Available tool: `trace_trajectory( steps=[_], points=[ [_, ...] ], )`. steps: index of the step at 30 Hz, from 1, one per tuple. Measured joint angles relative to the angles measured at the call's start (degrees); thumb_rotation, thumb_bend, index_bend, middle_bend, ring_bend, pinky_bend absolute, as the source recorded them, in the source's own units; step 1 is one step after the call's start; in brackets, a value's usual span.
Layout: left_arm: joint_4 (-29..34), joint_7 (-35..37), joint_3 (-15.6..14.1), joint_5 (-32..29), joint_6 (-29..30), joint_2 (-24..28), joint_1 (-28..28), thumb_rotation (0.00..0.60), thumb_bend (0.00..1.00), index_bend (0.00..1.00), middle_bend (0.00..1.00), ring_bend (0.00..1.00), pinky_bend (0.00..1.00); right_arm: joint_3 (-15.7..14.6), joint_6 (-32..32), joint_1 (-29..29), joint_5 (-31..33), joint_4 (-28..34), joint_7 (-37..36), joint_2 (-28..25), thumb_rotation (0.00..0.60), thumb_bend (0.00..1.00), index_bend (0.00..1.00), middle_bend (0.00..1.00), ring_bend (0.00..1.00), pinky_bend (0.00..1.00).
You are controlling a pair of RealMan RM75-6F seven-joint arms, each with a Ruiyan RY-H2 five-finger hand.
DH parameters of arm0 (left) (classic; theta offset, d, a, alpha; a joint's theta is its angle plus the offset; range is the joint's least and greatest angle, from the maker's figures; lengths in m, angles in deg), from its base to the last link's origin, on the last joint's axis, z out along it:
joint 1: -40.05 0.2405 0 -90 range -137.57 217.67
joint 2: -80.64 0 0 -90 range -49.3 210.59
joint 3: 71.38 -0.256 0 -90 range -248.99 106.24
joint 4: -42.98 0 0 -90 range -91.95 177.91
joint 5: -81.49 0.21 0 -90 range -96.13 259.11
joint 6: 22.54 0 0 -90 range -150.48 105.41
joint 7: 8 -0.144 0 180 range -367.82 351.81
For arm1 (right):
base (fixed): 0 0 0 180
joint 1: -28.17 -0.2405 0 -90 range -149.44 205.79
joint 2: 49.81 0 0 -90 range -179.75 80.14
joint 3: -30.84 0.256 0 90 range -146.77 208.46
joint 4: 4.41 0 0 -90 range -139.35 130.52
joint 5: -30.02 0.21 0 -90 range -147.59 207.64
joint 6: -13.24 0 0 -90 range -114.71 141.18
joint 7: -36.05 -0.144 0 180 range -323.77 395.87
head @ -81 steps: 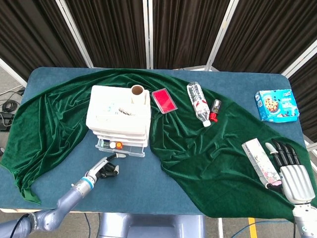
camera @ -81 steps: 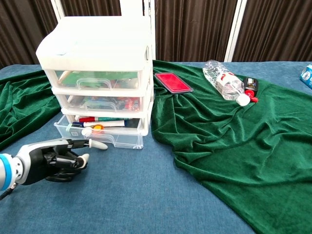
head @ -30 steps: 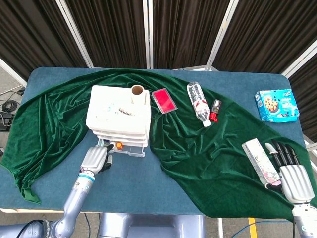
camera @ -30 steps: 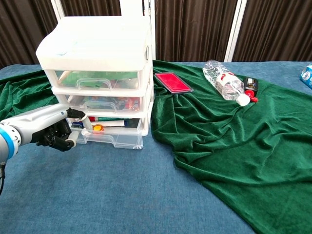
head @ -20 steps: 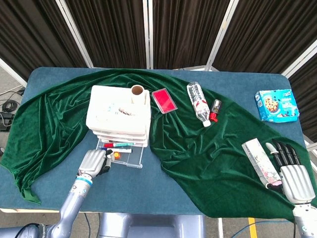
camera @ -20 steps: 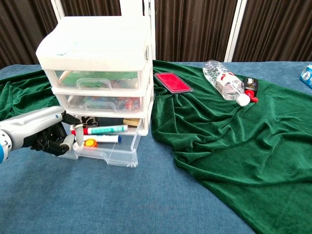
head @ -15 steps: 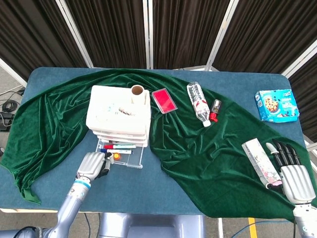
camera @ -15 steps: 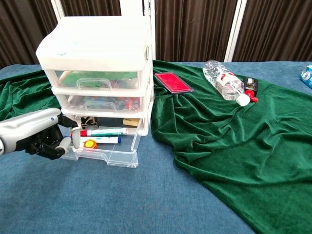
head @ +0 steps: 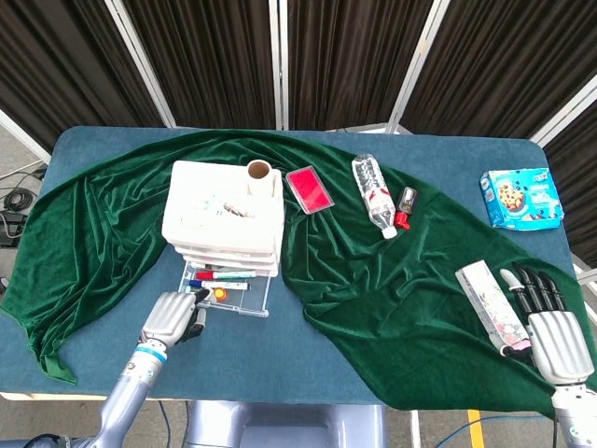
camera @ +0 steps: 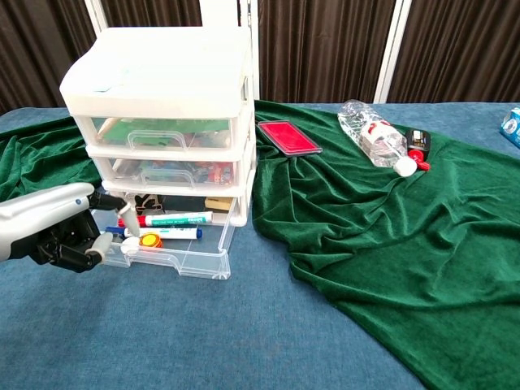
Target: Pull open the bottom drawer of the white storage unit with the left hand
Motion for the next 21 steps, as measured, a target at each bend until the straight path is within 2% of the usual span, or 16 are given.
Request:
trace_trajectory(
  steps=[5, 13, 21],
  points=[
    [-0.2, 0.64, 0.41, -0.5, -0.27, 0.4, -0.18, 0.6, 0.73, 0.19, 0.91, 0.88, 0.82, 0.03, -0.09, -0.03, 0.09, -0.01, 0.01, 0.04, 0.6, 0.06, 0.0, 0.0, 0.0, 0.0],
    [-1.85, -0.15, 1.05, -3.75, -0.94, 0.38, -0.97, 0.6, 0.73, 0.19, 0.91, 0.88, 0.82, 0.05, -0.23, -0.06, 0.22, -0.08, 0.01, 0.05, 0.6, 0.06, 0.0, 0.0, 0.0, 0.0],
    [-1.91, 0.83, 0.65, -6.41, -3.14, 0.75, -1.36, 0.6, 0.73, 0.32, 0.91, 0.88, 0.82, 0.05, -0.52, -0.15, 0.37, -0.11, 0.39, 0.22, 0.6, 0.06, 0.0, 0.0, 0.0, 0.0]
  ],
)
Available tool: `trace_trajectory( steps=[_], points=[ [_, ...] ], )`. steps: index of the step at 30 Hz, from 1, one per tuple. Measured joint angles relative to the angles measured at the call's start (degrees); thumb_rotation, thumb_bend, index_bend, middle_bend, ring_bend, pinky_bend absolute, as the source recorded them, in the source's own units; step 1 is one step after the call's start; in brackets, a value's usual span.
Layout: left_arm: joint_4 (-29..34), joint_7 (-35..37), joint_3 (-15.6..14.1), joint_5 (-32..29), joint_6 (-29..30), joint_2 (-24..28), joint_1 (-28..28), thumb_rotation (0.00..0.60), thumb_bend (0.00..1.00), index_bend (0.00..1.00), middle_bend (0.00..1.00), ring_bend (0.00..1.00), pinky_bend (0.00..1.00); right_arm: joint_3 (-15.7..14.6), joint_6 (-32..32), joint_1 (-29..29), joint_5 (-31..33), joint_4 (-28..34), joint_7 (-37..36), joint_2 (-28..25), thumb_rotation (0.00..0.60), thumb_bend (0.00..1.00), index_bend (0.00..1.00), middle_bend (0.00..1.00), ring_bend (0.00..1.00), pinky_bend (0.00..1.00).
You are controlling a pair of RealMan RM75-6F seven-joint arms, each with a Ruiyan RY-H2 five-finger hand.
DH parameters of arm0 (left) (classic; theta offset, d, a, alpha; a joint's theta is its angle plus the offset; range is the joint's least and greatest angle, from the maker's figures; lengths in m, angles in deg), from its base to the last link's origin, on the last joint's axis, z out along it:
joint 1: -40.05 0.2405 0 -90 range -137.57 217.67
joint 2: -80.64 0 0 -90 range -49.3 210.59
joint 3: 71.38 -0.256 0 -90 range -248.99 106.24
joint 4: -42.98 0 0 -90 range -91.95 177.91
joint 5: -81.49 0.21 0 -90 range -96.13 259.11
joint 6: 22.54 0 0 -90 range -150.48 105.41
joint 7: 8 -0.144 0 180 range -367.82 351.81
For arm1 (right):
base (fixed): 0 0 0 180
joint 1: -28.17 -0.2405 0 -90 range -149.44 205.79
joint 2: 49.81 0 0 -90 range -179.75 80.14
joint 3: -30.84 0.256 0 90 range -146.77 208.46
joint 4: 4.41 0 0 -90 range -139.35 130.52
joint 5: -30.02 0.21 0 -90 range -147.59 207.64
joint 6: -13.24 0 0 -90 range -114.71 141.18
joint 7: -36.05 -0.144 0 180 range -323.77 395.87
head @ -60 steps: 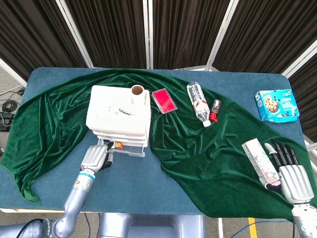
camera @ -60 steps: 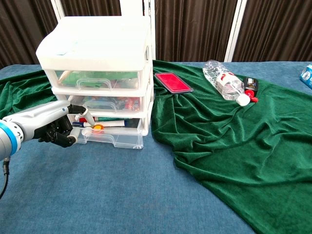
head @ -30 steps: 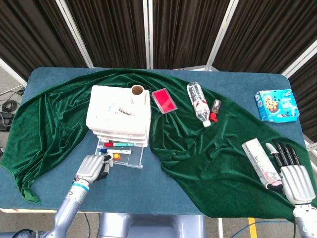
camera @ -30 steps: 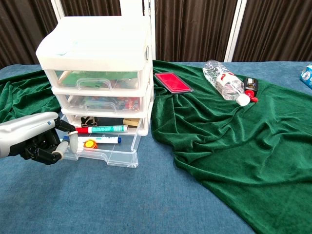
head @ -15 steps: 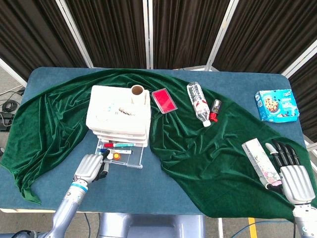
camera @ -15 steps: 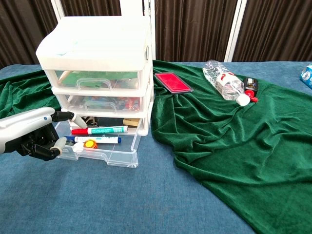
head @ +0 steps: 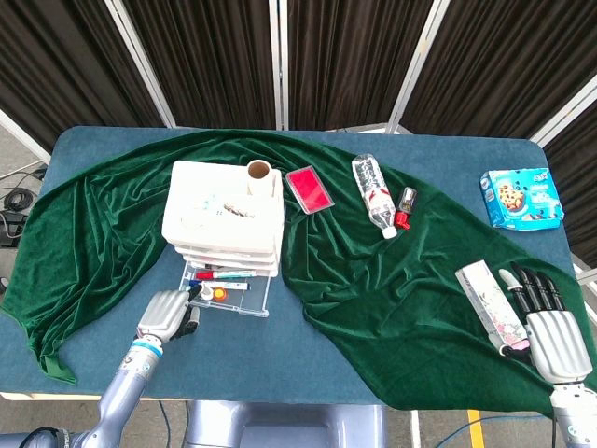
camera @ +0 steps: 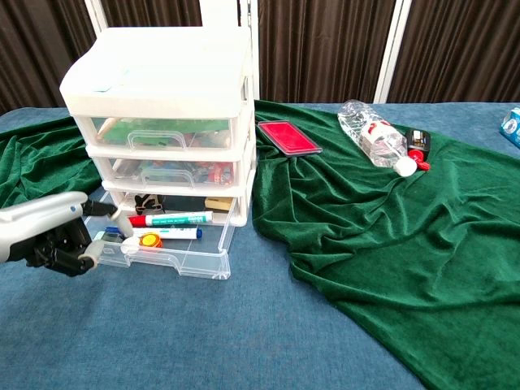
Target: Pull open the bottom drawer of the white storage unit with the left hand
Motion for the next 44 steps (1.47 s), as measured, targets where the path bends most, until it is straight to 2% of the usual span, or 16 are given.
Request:
trace_trajectory(
  steps=[8, 14, 16, 21, 25, 28, 31, 34, 37, 39, 40, 41, 43, 44],
  points=[
    [0.75, 0.03, -0.78, 0.02, 0.14, 0.46, -0.17, 0.6, 0.73, 0.46, 0.91, 0.88, 0.82, 0.02, 0.04, 0.02, 0.02, 0.05, 0.02, -0.02, 0.6, 0.06, 0.0, 0.0, 0.0, 0.0],
    [2.28, 0.35, -1.49, 1.07, 0.61, 1.19, 0.04, 0.6, 0.73, 0.48, 0.91, 0.88, 0.82, 0.03, 0.08, 0.04, 0.01, 0.07, 0.03, -0.04, 0.6, 0.06, 0.0, 0.0, 0.0, 0.0],
    [2.55, 0.58, -1.6, 1.48, 0.9, 1.33, 0.14, 0.6, 0.73, 0.45, 0.91, 0.88, 0.82, 0.01, 0.04, 0.02, -0.01, 0.07, 0.09, -0.02, 0.6, 0.06, 0.0, 0.0, 0.0, 0.0],
    [2.26, 1.71, -1.52, 2.2, 1.42, 1.35, 0.45, 0.6, 0.73, 0.22, 0.91, 0.88, 0.82, -0.01, 0.03, 0.03, -0.02, 0.1, 0.12, -0.02, 0.6, 0.06, 0.0, 0.0, 0.0, 0.0],
    [1.54, 2.36, -1.53, 3.28, 2.11, 1.38, 0.79, 0.6, 0.72, 0.11, 0.91, 0.88, 0.81, -0.01, -0.12, 0.0, 0.07, 0.08, 0.15, -0.01, 0.6, 0.06, 0.0, 0.0, 0.0, 0.0],
    [1.11, 2.65, -1.68, 4.67, 3.03, 1.43, 1.16, 0.6, 0.67, 0.06, 0.89, 0.87, 0.78, -0.02, -0.26, -0.05, 0.14, 0.01, 0.27, 0.03, 0.6, 0.06, 0.0, 0.0, 0.0, 0.0],
    [0.69, 3.37, -2.13, 7.65, 4.8, 1.63, 1.95, 0.6, 0.63, 0.05, 0.79, 0.78, 0.71, 0.03, -0.29, -0.04, 0.27, -0.01, 0.33, 0.02, 0.6, 0.06, 0.0, 0.0, 0.0, 0.0],
    [0.04, 4.72, -2.88, 12.15, 7.43, 2.01, 3.19, 0.6, 0.61, 0.04, 0.66, 0.65, 0.65, 0.09, -0.32, -0.06, 0.37, -0.11, 0.45, 0.09, 0.6, 0.06, 0.0, 0.0, 0.0, 0.0],
    [-0.93, 7.09, -3.89, 17.51, 10.64, 2.69, 4.81, 0.6, 0.6, 0.03, 0.46, 0.49, 0.52, 0.12, -0.57, -0.15, 0.52, -0.26, 0.68, 0.29, 0.6, 0.06, 0.0, 0.0, 0.0, 0.0],
    [-1.6, 8.93, -4.56, 20.75, 12.82, 3.25, 5.94, 0.6, 0.55, 0.01, 0.23, 0.26, 0.37, 0.12, -0.74, -0.23, 0.56, -0.34, 0.96, 0.44, 0.6, 0.06, 0.0, 0.0, 0.0, 0.0],
    [-2.1, 10.2, -5.05, 22.85, 14.34, 3.73, 6.76, 0.6, 0.52, 0.01, 0.14, 0.17, 0.31, 0.11, -0.81, -0.27, 0.56, -0.37, 1.15, 0.53, 0.6, 0.06, 0.0, 0.0, 0.0, 0.0],
    [-2.55, 11.08, -5.44, 24.41, 15.59, 4.17, 7.43, 0.6, 0.45, 0.0, 0.05, 0.07, 0.21, 0.09, -0.9, -0.31, 0.53, -0.39, 1.42, 0.64, 0.6, 0.06, 0.0, 0.0, 0.0, 0.0],
    [-4.39, 12.25, -6.72, 28.14, 19.45, 5.88, 9.58, 0.6, 0.35, 0.0, 0.0, 0.0, 0.08, -0.02, -1.16, -0.42, 0.44, -0.45, 2.34, 0.99, 0.6, 0.06, 0.0, 0.0, 0.0, 0.0],
    [-4.95, 12.27, -7.09, 28.92, 20.44, 6.44, 10.22, 0.6, 0.28, 0.0, 0.0, 0.0, 0.02, -0.05, -1.27, -0.45, 0.44, -0.46, 2.81, 1.17, 0.6, 0.06, 0.0, 0.0, 0.0, 0.0]
  ],
)
